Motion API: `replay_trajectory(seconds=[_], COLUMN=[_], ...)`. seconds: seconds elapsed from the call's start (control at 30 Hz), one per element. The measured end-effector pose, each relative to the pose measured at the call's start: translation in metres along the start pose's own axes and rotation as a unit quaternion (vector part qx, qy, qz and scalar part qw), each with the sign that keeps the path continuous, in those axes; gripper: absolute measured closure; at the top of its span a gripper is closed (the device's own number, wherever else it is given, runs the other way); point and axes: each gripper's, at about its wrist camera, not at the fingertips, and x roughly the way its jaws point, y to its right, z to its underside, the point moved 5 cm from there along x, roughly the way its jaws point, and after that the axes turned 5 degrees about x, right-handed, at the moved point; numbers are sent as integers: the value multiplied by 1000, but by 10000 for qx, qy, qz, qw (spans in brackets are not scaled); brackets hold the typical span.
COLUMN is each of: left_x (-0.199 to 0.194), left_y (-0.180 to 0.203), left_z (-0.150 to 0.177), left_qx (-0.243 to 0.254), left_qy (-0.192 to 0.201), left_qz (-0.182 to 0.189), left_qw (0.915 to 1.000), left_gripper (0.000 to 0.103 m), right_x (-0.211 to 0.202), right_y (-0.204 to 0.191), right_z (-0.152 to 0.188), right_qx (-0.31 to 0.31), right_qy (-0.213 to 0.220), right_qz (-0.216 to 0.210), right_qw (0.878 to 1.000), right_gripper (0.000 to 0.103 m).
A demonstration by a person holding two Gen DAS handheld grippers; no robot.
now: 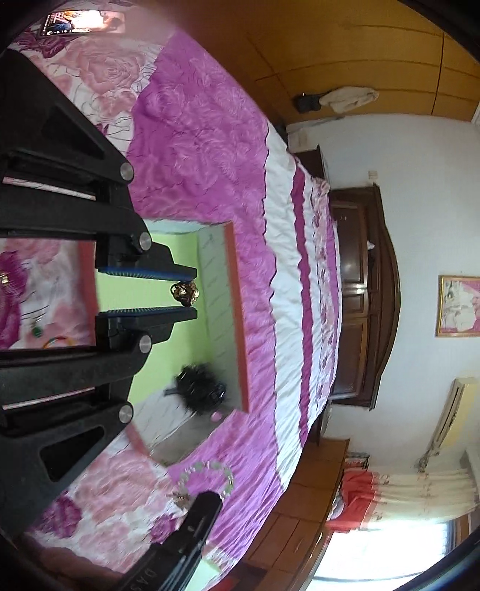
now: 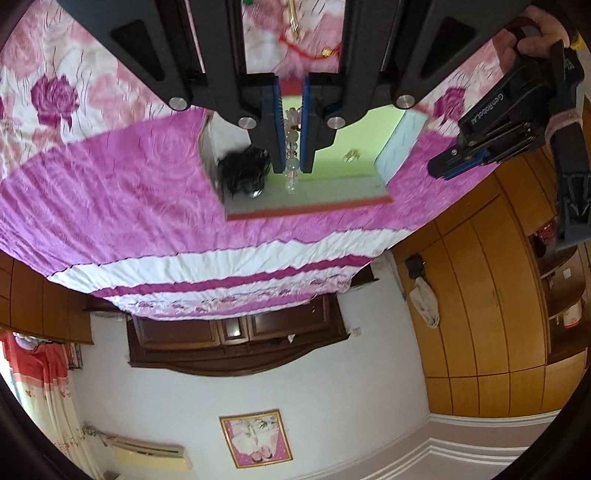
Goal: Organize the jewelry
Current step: 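Release the bracelet into the box with right tool while left tool drops its earring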
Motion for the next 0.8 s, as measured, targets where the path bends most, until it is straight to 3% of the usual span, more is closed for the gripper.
replay_trajectory(seconds=[0.27, 0.8], left_x=[37, 109], left_y=[-10, -8], left_z=[-5, 35], left_qx=[-97, -97], left_qy=[-42, -1269], left_qz=[-124, -52], left_qw=[9999, 9919], left_gripper=[98, 98], right_x=[36, 115], right_y=[18, 66], right_z=[-16, 15], right_qx=[-70, 66], right_qy=[147, -777], right_qz=[327, 927], right_qw=[9993, 9926], right_gripper=[94, 94])
